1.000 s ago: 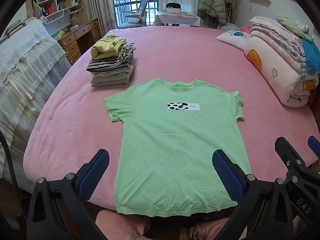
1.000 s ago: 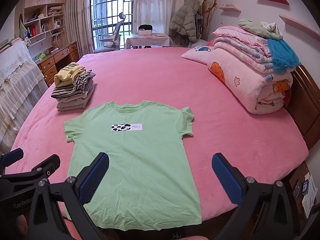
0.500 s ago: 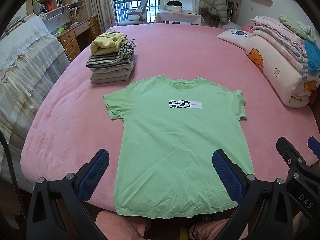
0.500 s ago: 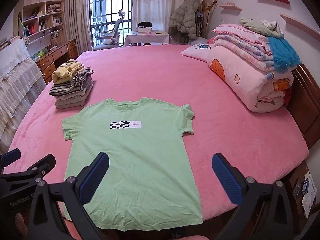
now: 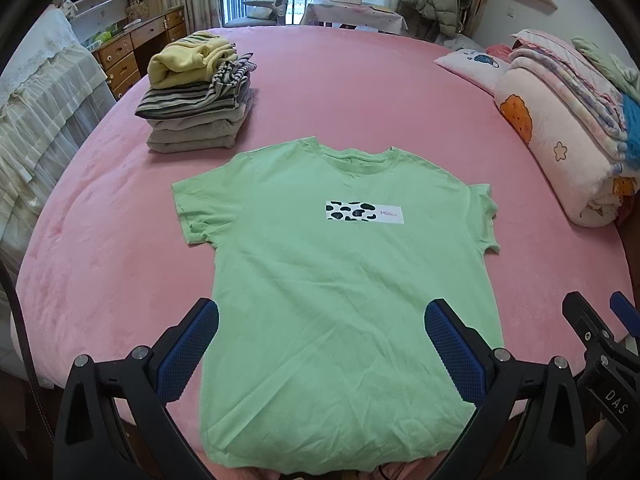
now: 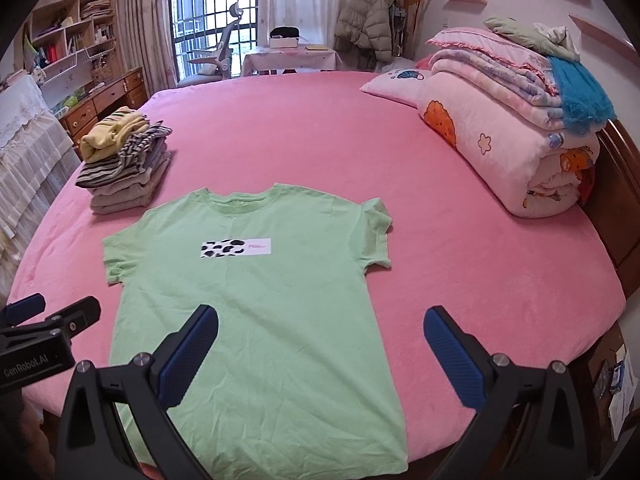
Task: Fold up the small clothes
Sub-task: 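Move the right tool to the T-shirt sleeve and close on it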
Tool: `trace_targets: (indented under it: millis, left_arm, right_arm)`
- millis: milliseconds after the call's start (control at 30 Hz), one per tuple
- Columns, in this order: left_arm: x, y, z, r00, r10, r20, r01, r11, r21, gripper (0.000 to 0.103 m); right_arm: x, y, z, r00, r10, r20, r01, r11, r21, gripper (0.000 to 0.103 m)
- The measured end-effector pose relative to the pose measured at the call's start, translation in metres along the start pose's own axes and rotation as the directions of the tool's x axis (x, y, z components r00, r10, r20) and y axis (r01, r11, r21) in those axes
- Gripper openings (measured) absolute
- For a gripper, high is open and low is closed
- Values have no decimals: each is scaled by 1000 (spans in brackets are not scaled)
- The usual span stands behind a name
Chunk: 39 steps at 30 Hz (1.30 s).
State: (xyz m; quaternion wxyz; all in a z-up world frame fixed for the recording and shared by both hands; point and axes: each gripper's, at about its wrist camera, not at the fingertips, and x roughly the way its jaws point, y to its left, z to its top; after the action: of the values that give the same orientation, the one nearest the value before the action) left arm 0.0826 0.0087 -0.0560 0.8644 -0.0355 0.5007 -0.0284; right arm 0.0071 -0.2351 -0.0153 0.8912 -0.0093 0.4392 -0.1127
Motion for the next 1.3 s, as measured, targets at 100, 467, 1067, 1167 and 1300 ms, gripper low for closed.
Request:
trace_targets:
  millis: [100,467,1067,1167,1300]
  left_arm:
    - [20,-4,13,1000,10,-17,-10,1000,6,102]
    - [57,-13,57,998,36,-60,-34,999,35,102]
    - [140,-108,134,998,-54,20,47,966,255,102]
    - [174,-138,145,994,-112,14,105,958,267,102]
    - [208,-178,154,991,-136,-17,134,935,329,102]
  right_arm:
    - [20,-4,8,1000,15,-10,-14,1000,8,103]
    - [62,-4,48,999,38,-14,-38,999,-7,103]
    - [149,-92,74,996,61,-63,-51,989,142,84]
    - [181,-125,69,991,86,-105,-63,977,205,71]
    - [225,-156,53,978,121,-173,-74,965,253,56]
